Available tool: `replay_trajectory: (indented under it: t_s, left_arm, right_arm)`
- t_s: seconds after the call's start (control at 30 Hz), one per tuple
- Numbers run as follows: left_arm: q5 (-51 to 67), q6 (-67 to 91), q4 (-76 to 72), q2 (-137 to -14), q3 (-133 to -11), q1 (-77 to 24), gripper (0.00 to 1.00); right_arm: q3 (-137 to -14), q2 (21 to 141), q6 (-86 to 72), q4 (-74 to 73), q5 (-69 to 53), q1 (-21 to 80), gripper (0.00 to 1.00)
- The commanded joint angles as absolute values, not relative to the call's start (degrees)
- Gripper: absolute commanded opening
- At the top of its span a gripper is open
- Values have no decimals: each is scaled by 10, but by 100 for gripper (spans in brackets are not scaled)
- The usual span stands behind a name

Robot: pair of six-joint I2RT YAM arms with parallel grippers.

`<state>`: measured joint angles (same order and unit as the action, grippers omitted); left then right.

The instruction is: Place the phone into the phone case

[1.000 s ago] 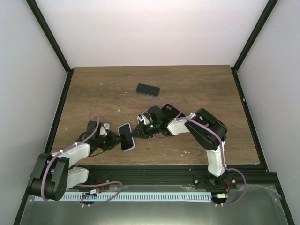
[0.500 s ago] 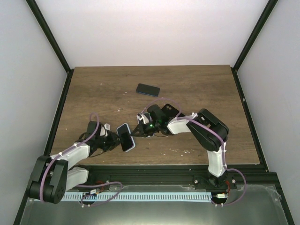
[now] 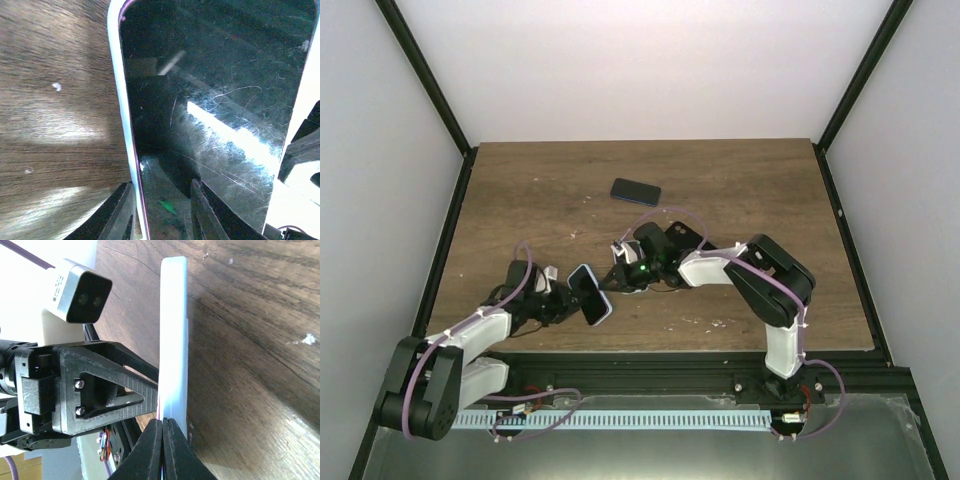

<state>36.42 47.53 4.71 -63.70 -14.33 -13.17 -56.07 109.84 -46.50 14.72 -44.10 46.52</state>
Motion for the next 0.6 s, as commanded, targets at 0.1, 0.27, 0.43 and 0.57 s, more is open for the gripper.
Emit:
replay_trajectory:
  t_s: [0.1,0.27,0.43,0.57]
  left_arm:
    - [453,464,-80,-689,-174,-171,31]
    - [454,481,-120,-728,-186,-189,29]
    - [448,483,-133,-765,-205,-213,29]
    - [445,482,-145,-800,-217,-216,28]
  right_arm:
    - [-518,1050,-462,170,-449,502,2]
    - [-490,1024,-450,140,-413,501,2]
    - [-423,986,-441,143,-335,489,2]
    - [-412,987,-433,142,-340,475,5]
